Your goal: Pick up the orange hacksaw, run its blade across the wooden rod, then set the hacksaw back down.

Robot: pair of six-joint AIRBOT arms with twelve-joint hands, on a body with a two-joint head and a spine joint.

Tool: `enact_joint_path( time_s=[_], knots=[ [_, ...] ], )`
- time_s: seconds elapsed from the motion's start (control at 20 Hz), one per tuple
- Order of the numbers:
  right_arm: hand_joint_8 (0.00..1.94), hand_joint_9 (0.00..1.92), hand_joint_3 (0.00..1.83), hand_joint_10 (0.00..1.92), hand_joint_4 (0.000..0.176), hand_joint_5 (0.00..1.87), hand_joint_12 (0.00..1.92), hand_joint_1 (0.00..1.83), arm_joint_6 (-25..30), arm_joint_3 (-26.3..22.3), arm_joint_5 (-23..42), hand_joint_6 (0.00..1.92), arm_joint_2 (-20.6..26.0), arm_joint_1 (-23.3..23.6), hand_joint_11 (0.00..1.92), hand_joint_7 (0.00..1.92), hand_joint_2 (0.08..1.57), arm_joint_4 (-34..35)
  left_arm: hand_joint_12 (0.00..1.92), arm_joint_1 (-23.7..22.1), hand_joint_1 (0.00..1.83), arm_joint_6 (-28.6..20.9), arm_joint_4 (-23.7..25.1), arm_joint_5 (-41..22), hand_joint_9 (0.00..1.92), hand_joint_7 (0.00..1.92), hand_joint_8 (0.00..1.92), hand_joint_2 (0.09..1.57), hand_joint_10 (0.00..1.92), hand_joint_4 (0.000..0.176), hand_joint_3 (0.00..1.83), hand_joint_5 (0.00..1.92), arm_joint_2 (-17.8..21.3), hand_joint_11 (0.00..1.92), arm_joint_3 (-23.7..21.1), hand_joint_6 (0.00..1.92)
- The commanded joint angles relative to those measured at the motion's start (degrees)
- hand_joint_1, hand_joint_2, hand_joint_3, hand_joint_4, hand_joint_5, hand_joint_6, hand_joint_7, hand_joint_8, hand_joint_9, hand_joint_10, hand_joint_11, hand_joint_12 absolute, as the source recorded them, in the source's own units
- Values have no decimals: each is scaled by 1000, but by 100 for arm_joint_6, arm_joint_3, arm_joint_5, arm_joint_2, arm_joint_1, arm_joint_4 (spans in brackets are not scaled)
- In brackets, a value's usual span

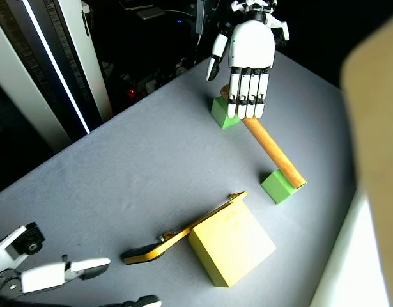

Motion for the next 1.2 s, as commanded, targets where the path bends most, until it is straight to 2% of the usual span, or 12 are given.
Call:
enact_joint_path(
  time_s=[0.0, 0.05, 0.1, 0.2, 0.35, 0.45, 0.6, 0.7, 0.8, 0.95, 1.05, 1.15],
  knots=[
    [1, 338, 0, 0, 0, 345, 811, 1094, 58, 29, 594, 2, 26, 100, 0, 366, 1186, 295, 137, -23, 126, -1, -200, -550, 39, 46, 3, 1290, 1, 0, 0, 58, 14, 0, 61, 5],
    [3, 353, 2, 5, 0, 346, 830, 1098, 58, 29, 590, 1, -1, 126, 0, 375, 1193, 295, 171, -23, 135, -4, -200, -596, 46, 49, 2, 1290, 2, 0, 0, 65, 14, 0, 85, 3],
    [6, 365, 0, 7, 0, 362, 848, 1107, 63, 29, 564, 5, -50, 178, 0, 390, 1190, 295, 95, -23, 91, -52, -200, -678, 12, 18, 1, 1301, 1, 0, 3, 32, 14, 0, 128, 1],
    [0, 362, 3, 1, 0, 359, 885, 1087, 59, 29, 502, 1, -111, 228, 0, 387, 1196, 295, 234, -24, 158, -71, -199, -790, 67, 64, 1, 1287, 2, 0, 0, 89, 15, 0, 206, 2],
    [5, 373, 0, 3, 0, 366, 934, 1083, 31, 29, 429, 2, -194, 232, 0, 407, 1177, 294, 239, -25, 176, -168, -185, -900, 80, 89, 3, 1277, 6, 0, 0, 103, 16, 0, 301, 5],
    [1, 362, 0, 2, 0, 360, 887, 1097, -6, 27, 415, 0, -263, 229, 0, 399, 1179, 293, 181, -27, 127, -344, 181, -1071, 44, 48, 0, 1294, 0, 0, 3, 65, 26, 0, 363, 0],
    [10, 385, 2, 10, 0, 379, 873, 1107, -27, 27, 389, 7, -310, 242, 0, 423, 1186, 293, 267, -55, 119, -438, 373, -1054, 64, 69, 4, 1287, 3, 0, 0, 86, 58, 0, 369, 3],
    [7, 418, 0, 8, 0, 421, 953, 1134, -35, 26, 337, 9, -351, 240, 0, 466, 1157, 292, 300, -96, 130, -499, 580, -1019, 71, 77, 1, 1284, 2, 0, 0, 90, 109, 0, 355, 3],
    [1, 417, 2, 6, 0, 408, 965, 1123, -38, 26, 309, 2, -379, 227, 0, 457, 1165, 291, 289, -130, 131, -571, 583, -1019, 64, 75, 0, 1284, 1, 0, 0, 93, 142, 0, 327, 3],
    [2, 382, 1, 2, 0, 362, 879, 1099, -39, 26, 262, 0, -448, 214, 0, 410, 1175, 291, 312, -160, 124, -653, 666, -1012, 83, 95, 4, 1282, 6, 0, 0, 94, 164, 0, 338, 4],
    [10, 424, 0, 8, 0, 391, 948, 1114, -78, 24, 250, 4, -507, 259, 0, 472, 1172, 290, 286, -164, 121, -673, 674, -802, 69, 90, 4, 1282, 4, 0, 0, 101, 162, 0, 338, 4],
    [3, 428, 0, 5, 0, 394, 908, 1107, -105, 25, 234, 3, -521, 285, 0, 471, 1174, 291, 254, -159, 110, -696, 674, -684, 57, 75, 1, 1290, 1, 0, 1, 86, 162, 0, 341, 1]
  ],
)
